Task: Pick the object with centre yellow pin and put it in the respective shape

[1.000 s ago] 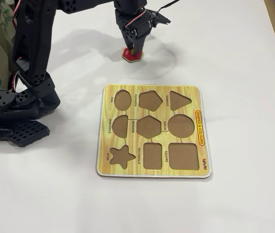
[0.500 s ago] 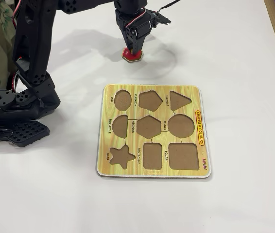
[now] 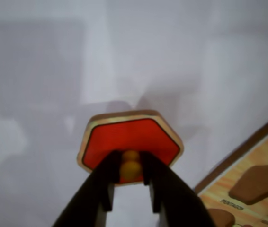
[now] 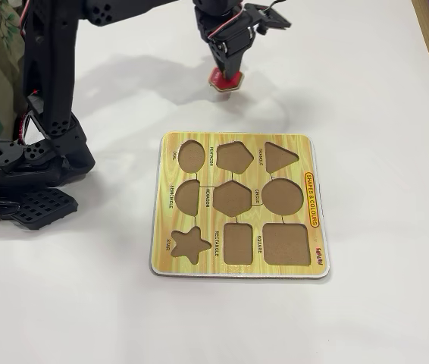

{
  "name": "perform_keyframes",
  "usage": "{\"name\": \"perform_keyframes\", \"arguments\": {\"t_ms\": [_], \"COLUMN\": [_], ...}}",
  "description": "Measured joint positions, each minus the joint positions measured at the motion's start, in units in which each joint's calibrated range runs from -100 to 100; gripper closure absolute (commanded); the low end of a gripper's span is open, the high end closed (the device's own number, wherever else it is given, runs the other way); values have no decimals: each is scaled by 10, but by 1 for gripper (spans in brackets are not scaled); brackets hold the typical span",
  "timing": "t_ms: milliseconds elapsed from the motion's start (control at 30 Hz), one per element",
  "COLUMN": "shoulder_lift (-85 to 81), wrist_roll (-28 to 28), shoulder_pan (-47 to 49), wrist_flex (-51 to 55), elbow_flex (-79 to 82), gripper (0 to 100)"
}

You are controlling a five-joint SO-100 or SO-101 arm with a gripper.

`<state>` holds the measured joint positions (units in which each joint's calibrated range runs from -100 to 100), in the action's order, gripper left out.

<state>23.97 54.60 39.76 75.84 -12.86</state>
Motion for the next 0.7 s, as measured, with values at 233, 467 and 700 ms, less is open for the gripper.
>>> {"name": "perform_keyframes", "arguments": {"t_ms": [233, 467, 700], "shoulder_lift": [-37, -82, -131], "wrist_roll": [-1, -1, -1], "shoulder_pan": [-65, -154, -256], "wrist_flex": [0, 0, 0], "elbow_flex": [22, 101, 156], "gripper": [99, 99, 99]}}
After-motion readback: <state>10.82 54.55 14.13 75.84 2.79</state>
